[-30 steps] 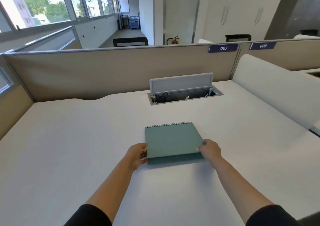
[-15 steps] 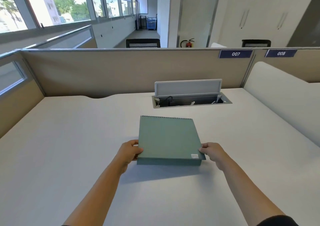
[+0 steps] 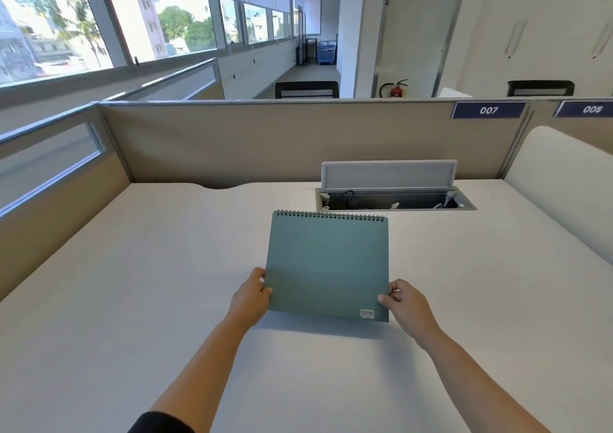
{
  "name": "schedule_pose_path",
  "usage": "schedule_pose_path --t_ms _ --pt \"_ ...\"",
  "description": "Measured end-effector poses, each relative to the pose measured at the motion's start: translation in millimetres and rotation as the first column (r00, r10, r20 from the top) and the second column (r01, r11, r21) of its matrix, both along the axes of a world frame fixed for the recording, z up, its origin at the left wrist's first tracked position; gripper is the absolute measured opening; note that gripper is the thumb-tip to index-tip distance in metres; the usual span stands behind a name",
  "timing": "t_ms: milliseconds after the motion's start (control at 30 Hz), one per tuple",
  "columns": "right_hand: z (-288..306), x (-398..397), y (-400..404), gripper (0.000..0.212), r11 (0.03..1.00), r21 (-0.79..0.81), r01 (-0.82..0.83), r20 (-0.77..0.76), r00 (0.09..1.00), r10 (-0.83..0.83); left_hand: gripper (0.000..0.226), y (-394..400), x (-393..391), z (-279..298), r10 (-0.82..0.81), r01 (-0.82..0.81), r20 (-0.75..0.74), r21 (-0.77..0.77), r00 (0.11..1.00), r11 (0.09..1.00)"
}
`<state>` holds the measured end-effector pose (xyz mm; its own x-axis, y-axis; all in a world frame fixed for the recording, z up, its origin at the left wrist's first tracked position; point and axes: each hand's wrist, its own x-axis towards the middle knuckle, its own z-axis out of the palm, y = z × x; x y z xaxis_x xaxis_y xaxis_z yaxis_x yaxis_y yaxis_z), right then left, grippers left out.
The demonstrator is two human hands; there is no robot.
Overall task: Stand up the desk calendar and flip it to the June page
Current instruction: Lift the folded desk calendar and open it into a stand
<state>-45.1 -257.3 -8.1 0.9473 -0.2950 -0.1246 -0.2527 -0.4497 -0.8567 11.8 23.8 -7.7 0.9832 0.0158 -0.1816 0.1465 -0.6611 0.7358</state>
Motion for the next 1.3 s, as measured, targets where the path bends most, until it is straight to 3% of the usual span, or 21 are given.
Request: schedule_pose_path --t_ms 167,333,467,667,733,800,900,1000,1100,1200,1300 --pt "-6 -12 7 0.019 0.991 -0.126 -0.040 -0.010 0.999 0.039 0.023 1 -5 -2 0.077 -0.076 0.027 -0.054 0.997 0.996" --pt "-23 -34 17 0.025 0.980 -0.196 -0.041 0.059 0.997 0.053 0.030 8 -17 -8 0.036 -0.035 0.006 -0.090 0.999 0.995" --pt "-32 -49 23 0.016 0.976 -0.210 -0.060 0.096 0.992 0.082 0.053 14 -20 -7 -0.039 0.034 -0.065 -0.076 0.997 0.997" --pt "-45 -63 35 0.015 0.944 -0.324 -0.064 0.135 0.984 0.113 0.069 17 -24 -6 -0.081 0.022 -0.140 -0.381 0.987 0.924" --pt "-46 -62 42 0.008 0.939 -0.338 -0.058 0.151 0.982 0.115 0.092 12 -25 0 -0.058 -0.004 -0.136 -0.419 0.989 0.908" --pt "-46 -59 53 0.018 0.936 -0.349 -0.056 0.160 0.980 0.118 0.117 4 -28 11 -0.031 -0.018 -0.112 -0.416 0.993 0.909" --pt "-44 -51 73 0.030 0.909 -0.406 -0.095 0.140 0.976 0.164 0.128 -18 -37 42 -0.108 0.049 -0.084 -0.522 0.991 0.852" --pt "-39 -42 95 0.029 0.858 -0.492 -0.149 0.083 0.973 0.216 0.128 -50 -41 74 -0.172 0.079 -0.120 -0.549 0.978 0.832" --pt "-37 -41 112 0.031 0.815 -0.536 -0.220 0.041 0.958 0.286 0.121 -75 -33 90 -0.075 -0.034 -0.195 -0.504 0.978 0.863" --pt "-39 -41 122 0.030 0.775 -0.544 -0.322 -0.012 0.927 0.376 0.094 -77 -21 95 0.025 -0.096 -0.179 -0.403 0.984 0.910" --pt "-39 -45 120 0.033 0.784 -0.466 -0.410 0.055 0.871 0.488 0.063 -65 -13 98 -0.024 -0.002 -0.097 -0.263 0.995 0.965"
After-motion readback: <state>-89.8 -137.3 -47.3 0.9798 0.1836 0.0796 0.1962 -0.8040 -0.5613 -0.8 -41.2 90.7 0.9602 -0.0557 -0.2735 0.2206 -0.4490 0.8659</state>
